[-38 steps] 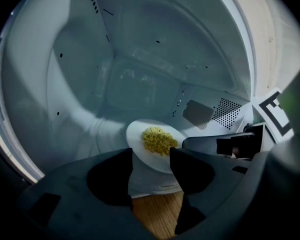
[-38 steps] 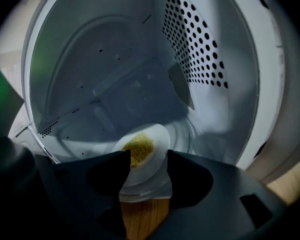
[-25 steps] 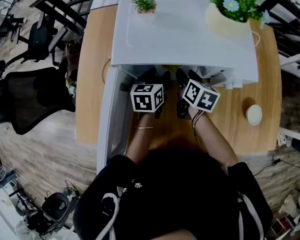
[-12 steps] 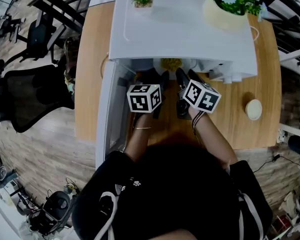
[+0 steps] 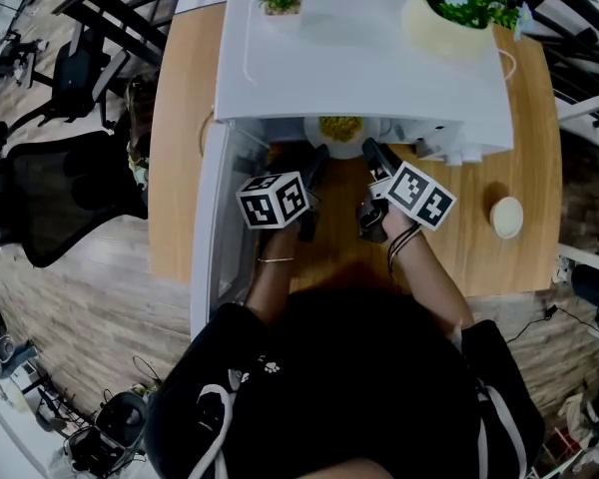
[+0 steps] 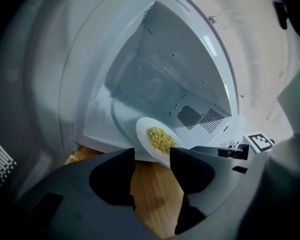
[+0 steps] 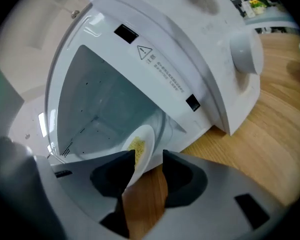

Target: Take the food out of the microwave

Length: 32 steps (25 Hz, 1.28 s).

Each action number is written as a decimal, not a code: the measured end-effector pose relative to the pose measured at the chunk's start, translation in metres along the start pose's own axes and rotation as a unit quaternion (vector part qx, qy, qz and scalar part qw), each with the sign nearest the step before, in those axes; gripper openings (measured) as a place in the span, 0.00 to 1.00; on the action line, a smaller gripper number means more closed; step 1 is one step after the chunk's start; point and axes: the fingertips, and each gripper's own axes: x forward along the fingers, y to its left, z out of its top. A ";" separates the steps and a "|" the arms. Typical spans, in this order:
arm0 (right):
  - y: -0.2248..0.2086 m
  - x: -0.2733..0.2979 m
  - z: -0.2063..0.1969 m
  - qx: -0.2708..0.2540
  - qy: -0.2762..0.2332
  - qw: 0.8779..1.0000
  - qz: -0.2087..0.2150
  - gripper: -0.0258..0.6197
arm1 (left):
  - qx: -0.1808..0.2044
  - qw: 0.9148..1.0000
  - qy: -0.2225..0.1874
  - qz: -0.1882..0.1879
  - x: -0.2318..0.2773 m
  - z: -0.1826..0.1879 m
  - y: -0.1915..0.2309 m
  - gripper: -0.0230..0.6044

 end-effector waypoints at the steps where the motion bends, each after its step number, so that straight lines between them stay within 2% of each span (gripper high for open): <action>1: -0.001 0.001 -0.003 0.017 0.002 1.000 0.005 0.30 | -0.010 1.000 -0.001 -0.005 0.001 -0.001 -0.001 0.38; 6: 0.002 0.008 -0.013 0.082 0.010 0.996 0.042 0.26 | -0.058 0.998 -0.001 -0.028 0.008 -0.009 -0.004 0.38; 9: 0.003 0.013 -0.019 0.096 0.021 0.994 0.050 0.24 | -0.055 0.998 0.008 -0.034 0.013 -0.013 -0.008 0.37; 11: 0.002 0.016 -0.022 0.107 0.025 0.992 0.055 0.19 | -0.058 0.998 0.009 -0.039 0.015 -0.014 -0.011 0.33; 13: 0.005 0.017 -0.022 0.115 0.023 0.991 0.063 0.16 | -0.079 0.996 0.005 -0.046 0.017 -0.015 -0.011 0.24; 15: 0.006 0.017 -0.022 0.121 0.022 0.990 0.065 0.12 | -0.094 0.994 0.002 -0.050 0.018 -0.015 -0.011 0.22; 26: 0.009 -0.004 -0.022 0.154 0.012 0.985 0.074 0.12 | -0.098 0.993 -0.009 -0.069 0.003 -0.016 -0.029 0.21; 32: 0.015 -0.028 -0.023 0.167 0.001 0.982 0.089 0.11 | -0.080 0.994 -0.016 -0.076 -0.016 -0.016 -0.049 0.21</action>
